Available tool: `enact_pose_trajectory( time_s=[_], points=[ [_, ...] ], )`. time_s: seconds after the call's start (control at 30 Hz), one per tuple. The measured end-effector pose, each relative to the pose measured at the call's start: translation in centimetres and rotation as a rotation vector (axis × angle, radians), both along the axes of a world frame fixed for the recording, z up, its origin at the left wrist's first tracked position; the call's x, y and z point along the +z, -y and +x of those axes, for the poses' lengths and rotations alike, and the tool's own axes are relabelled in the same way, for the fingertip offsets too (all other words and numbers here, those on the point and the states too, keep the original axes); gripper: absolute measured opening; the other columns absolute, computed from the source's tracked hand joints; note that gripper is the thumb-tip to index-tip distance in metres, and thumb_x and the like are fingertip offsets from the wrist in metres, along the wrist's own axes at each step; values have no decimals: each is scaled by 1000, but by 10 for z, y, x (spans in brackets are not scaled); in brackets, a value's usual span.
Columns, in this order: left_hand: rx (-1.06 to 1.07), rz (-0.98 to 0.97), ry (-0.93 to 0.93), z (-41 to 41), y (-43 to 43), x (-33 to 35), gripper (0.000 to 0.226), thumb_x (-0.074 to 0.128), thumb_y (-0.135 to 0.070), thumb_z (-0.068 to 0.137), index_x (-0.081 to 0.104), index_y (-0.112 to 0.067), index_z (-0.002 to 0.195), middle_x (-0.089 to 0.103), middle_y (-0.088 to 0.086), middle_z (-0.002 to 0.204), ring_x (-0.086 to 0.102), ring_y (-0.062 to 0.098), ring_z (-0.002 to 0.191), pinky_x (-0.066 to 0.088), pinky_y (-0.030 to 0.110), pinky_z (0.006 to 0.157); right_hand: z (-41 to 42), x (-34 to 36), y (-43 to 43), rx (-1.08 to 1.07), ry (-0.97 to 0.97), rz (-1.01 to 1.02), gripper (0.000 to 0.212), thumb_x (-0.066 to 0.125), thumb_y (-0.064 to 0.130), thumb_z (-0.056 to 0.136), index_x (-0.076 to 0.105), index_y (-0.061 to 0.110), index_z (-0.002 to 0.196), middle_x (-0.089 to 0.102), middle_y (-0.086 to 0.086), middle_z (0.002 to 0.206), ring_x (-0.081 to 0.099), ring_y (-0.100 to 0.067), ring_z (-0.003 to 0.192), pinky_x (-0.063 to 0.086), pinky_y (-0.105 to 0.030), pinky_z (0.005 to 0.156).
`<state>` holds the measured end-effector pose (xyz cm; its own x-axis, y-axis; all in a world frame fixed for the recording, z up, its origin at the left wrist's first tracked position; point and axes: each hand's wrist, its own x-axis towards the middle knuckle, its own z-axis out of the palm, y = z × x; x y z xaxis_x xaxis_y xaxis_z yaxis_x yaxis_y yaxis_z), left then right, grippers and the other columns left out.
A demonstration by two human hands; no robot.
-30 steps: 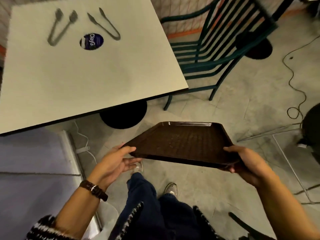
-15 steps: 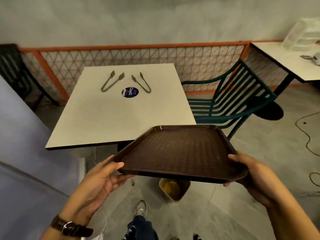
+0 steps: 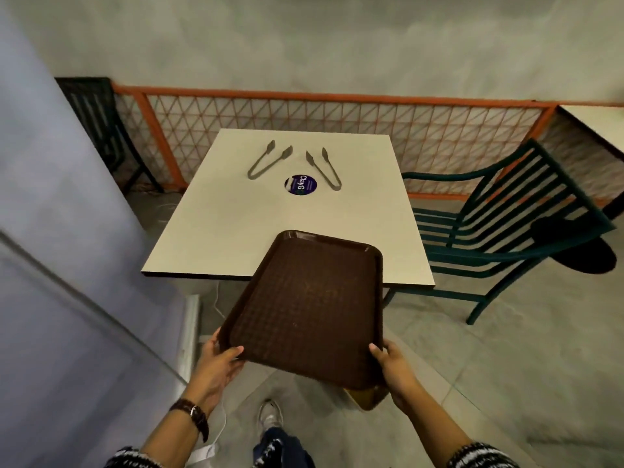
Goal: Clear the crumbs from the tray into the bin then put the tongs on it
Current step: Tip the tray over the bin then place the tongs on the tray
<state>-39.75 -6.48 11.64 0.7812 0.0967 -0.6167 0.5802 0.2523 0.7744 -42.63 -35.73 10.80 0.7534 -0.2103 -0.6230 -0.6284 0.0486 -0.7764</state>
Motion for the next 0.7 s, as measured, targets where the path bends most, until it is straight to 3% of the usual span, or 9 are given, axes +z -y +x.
enact_pose_trajectory(
  time_s=[0.13, 0.2, 0.3, 0.37, 0.43, 0.5, 0.57, 0.63, 0.7],
  points=[
    [65, -45, -160, 4, -1, -30, 41, 49, 0, 91, 44, -16, 129, 55, 11, 122, 56, 25, 101, 43, 40, 94, 20, -48, -35, 94, -133, -76, 38, 49, 14, 95, 44, 5, 131, 56, -16, 130, 56, -31, 113, 44, -46, 102],
    [-37, -71, -244, 5, 4, -36, 36, 50, -4, 91, 47, -20, 123, 60, 5, 103, 58, 19, 87, 49, 34, 75, 28, -55, -62, 102, -217, -86, 38, 51, 12, 93, 44, 3, 129, 59, -16, 120, 59, -32, 101, 52, -41, 85],
    [-175, -47, -329, 8, 12, -42, 19, 51, -3, 90, 52, -17, 102, 62, 3, 78, 60, 13, 61, 41, 25, 49, 33, -50, -101, 122, -288, -81, 18, 47, 12, 95, 51, 9, 113, 59, -11, 84, 56, -25, 67, 45, -30, 54],
    [-180, -12, -295, 15, 12, -43, 16, 55, -2, 88, 52, -18, 90, 62, 2, 66, 59, 15, 53, 41, 22, 44, 42, -50, -126, 157, -354, 47, 10, 45, 16, 97, 51, 17, 105, 59, -7, 78, 54, -21, 61, 40, -27, 54],
    [-172, 32, -272, 26, 2, -42, 24, 61, -5, 84, 50, -26, 87, 63, -1, 74, 59, 23, 71, 44, 25, 57, 58, -51, -146, 260, -447, 163, 10, 44, 26, 98, 50, 24, 105, 67, -3, 87, 63, -22, 69, 37, -25, 58],
    [-146, 70, -256, 40, -20, -44, 32, 67, -3, 78, 50, -27, 91, 63, 3, 84, 59, 26, 81, 47, 29, 64, 75, -50, -156, 440, -515, 210, 18, 41, 37, 98, 50, 25, 108, 70, 2, 90, 68, -18, 72, 32, -23, 57],
    [-152, 99, -284, 58, -48, -52, 44, 68, -6, 69, 51, -20, 107, 64, 7, 79, 58, 25, 69, 46, 28, 59, 92, -47, -160, 575, -528, 161, 17, 38, 38, 98, 49, 28, 104, 69, 4, 90, 67, -15, 71, 31, -22, 55],
    [-177, 135, -291, 73, -75, -64, 49, 64, -2, 72, 51, -19, 116, 64, 9, 68, 55, 24, 57, 45, 27, 53, 104, -42, -156, 549, -487, 73, 15, 35, 33, 99, 49, 28, 98, 68, 4, 88, 66, -13, 67, 33, -23, 56],
    [-167, 179, -264, 85, -97, -67, 46, 64, -2, 75, 55, -20, 116, 66, 14, 72, 59, 28, 60, 51, 35, 59, 114, -37, -145, 376, -433, -1, 17, 36, 26, 99, 52, 22, 101, 68, 0, 86, 65, -11, 57, 34, -25, 55]
  ],
)
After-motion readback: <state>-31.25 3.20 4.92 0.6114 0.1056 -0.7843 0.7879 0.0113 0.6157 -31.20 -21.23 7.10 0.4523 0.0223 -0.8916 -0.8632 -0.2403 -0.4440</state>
